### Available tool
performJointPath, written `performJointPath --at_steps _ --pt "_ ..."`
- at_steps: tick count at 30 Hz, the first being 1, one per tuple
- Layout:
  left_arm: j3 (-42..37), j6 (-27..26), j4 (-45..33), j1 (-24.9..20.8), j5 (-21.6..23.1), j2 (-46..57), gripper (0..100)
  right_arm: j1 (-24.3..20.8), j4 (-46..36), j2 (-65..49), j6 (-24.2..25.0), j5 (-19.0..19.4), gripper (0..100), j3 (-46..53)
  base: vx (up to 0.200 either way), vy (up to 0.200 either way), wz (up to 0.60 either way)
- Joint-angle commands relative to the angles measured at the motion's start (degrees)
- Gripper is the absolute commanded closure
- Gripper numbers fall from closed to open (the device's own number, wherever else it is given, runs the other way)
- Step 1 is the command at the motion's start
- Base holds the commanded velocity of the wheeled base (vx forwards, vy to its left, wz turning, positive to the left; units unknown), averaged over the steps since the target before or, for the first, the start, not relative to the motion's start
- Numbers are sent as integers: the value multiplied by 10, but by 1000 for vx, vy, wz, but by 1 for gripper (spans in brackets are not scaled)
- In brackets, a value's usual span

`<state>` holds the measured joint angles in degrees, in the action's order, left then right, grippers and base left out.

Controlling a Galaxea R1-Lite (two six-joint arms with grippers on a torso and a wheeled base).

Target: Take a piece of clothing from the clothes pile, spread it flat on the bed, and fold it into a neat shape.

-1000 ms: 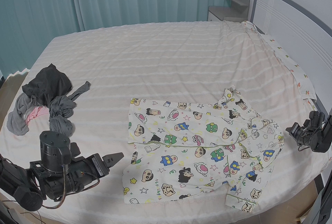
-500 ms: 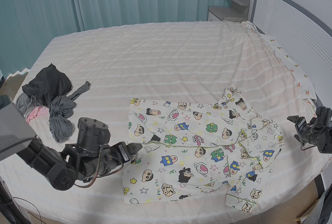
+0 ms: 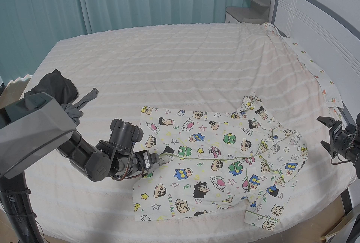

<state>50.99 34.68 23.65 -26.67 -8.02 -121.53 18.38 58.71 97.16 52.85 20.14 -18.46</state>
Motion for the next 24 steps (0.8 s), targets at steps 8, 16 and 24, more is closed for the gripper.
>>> performJointPath --at_steps 8,16,24 --pt "83 6 -3 13 -7 -89 0 -45 8 -67 -5 3 0 36 0 0 0" --pt "138 29 -4 4 -47 -126 0 -47 8 -75 -19 3 0 38 0 0 0" --pt "135 30 -4 -7 -48 -126 0 -49 8 -75 -18 3 0 40 0 0 0"
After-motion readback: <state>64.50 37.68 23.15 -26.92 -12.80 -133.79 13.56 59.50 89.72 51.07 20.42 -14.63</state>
